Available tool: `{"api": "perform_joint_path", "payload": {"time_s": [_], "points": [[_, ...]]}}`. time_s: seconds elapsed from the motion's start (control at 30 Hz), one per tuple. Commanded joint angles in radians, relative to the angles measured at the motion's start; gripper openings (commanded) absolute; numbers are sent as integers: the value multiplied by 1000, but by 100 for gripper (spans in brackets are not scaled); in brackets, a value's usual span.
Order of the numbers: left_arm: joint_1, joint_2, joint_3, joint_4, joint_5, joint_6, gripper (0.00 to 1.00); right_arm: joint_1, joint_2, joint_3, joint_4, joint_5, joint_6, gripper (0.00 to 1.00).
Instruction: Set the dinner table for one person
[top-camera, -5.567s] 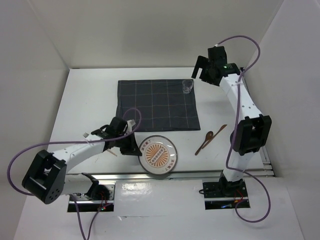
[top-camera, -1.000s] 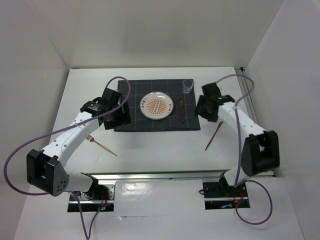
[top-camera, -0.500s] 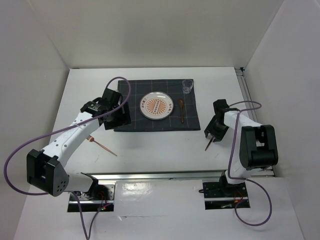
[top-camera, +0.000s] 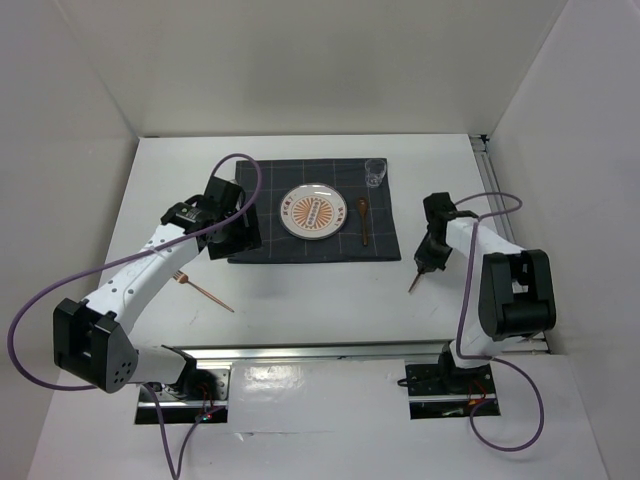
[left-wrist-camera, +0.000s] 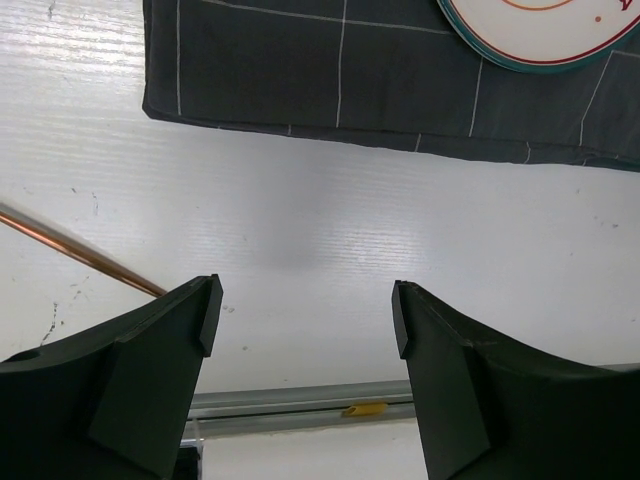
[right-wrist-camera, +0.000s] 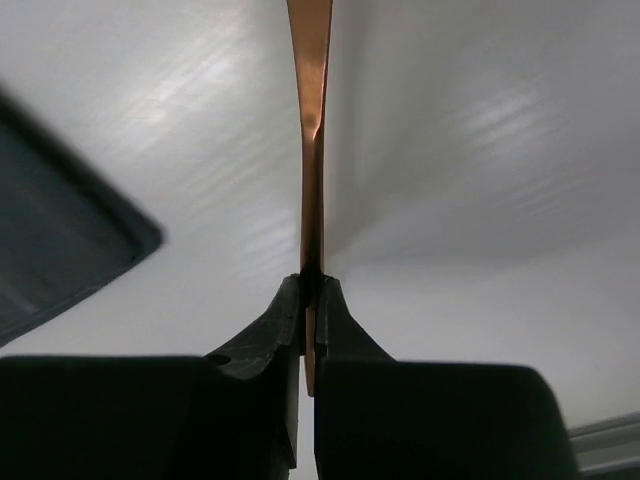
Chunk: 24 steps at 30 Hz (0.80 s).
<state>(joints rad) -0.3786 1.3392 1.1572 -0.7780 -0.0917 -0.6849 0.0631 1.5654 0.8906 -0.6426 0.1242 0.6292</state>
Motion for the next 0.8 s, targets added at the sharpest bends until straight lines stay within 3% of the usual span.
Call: {"api": "perform_joint_path", "payload": {"time_s": [0.0,0.3,0.43,0.77], "points": [[-6,5,-4,6,-16,-5,86,69,-59,169,-11,58,-81,0],[-6,32,-4,6,-14,-45,86,205,263,545,-69,-4,-276,0],[46,11,-77,46,76,-79,86,215,375,632,-37,-41,-322,0],[127,2,-99,-9,49,-125,84,224,504,720,-38,-32,-367,0]]}}
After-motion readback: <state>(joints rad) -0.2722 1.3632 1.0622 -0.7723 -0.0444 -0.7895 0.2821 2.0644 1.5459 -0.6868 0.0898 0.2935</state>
